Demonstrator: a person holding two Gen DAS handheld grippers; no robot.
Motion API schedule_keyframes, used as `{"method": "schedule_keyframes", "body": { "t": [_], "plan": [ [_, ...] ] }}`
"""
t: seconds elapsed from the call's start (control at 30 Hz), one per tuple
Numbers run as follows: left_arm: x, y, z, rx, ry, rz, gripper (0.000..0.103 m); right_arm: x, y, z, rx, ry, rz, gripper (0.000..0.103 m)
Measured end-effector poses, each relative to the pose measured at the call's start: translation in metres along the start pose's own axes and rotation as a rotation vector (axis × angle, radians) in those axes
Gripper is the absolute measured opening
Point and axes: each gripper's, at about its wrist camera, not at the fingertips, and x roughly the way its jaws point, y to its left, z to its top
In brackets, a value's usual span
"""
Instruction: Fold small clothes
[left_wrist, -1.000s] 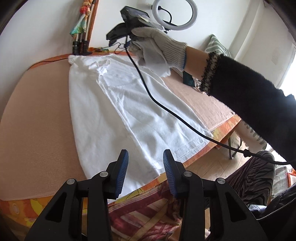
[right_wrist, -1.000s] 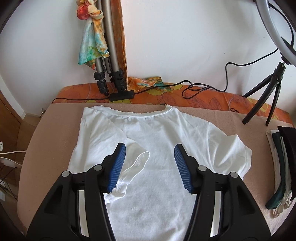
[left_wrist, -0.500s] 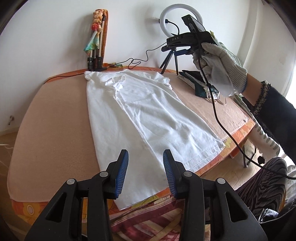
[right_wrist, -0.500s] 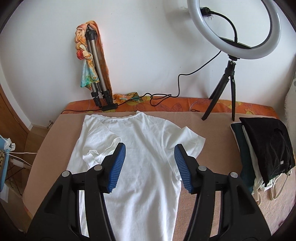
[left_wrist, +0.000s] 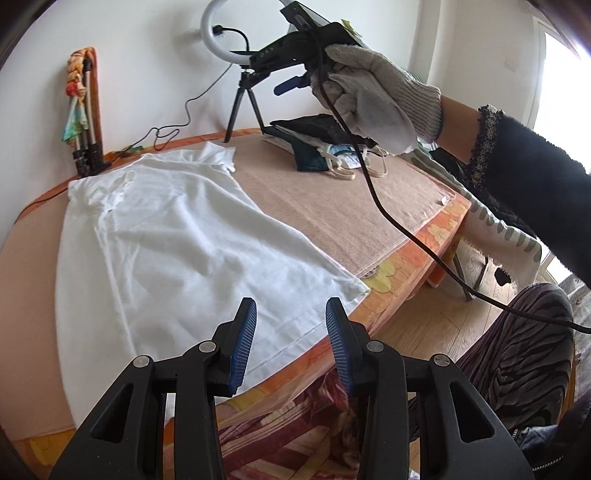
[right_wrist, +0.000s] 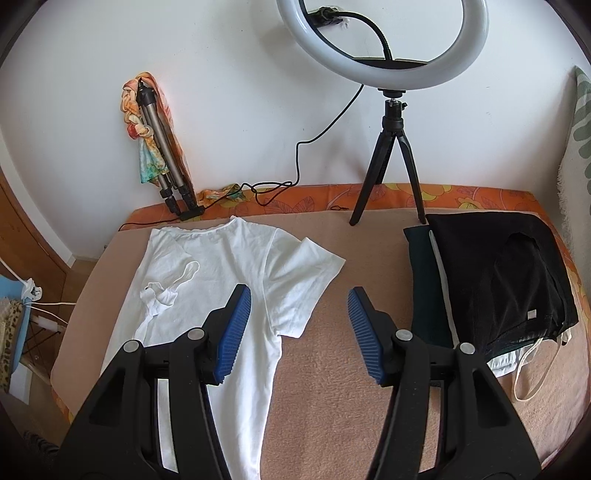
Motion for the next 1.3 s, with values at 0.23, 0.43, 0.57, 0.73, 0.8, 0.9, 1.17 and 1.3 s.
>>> {"method": "schedule_keyframes", "body": {
  "t": [0.23, 0.43, 0.57, 0.73, 0.8, 0.9, 1.17, 1.3],
  "plan": [
    [0.044, -0.042, 0.007, 0.062, 0.063, -0.056, 0.037, 0.010, -0.032, 0.002, 0.035, 0.024, 0.036, 0.062],
    [0.078, -0.061, 0.008, 0.073, 0.120, -0.055, 0.037, 0.032, -0.051, 0.004, 0.070, 0.046, 0.082, 0.062],
    [0.096, -0.065, 0.007, 0.063, 0.154, -0.028, 0.037, 0.051, -0.058, 0.004, 0.086, 0.065, 0.109, 0.062],
    [0.103, -0.071, 0.008, 0.102, 0.132, 0.038, 0.035, 0.084, -0.056, 0.006, 0.085, 0.102, 0.130, 0.062],
    [0.104, -0.070, 0.007, 0.101, 0.113, 0.060, 0.021, 0.100, -0.055, 0.007, 0.091, 0.119, 0.142, 0.062],
    [0.104, -0.061, 0.008, 0.059, 0.093, 0.048, 0.007, 0.123, -0.053, 0.008, 0.092, 0.139, 0.144, 0.062],
    [0.079, -0.034, 0.008, -0.124, 0.024, -0.039, 0.004, 0.179, -0.056, 0.015, 0.086, 0.165, 0.066, 0.062],
    [0.071, -0.027, 0.008, -0.173, 0.006, -0.047, 0.004, 0.200, -0.057, 0.015, 0.111, 0.176, 0.058, 0.062]
  ]
}}
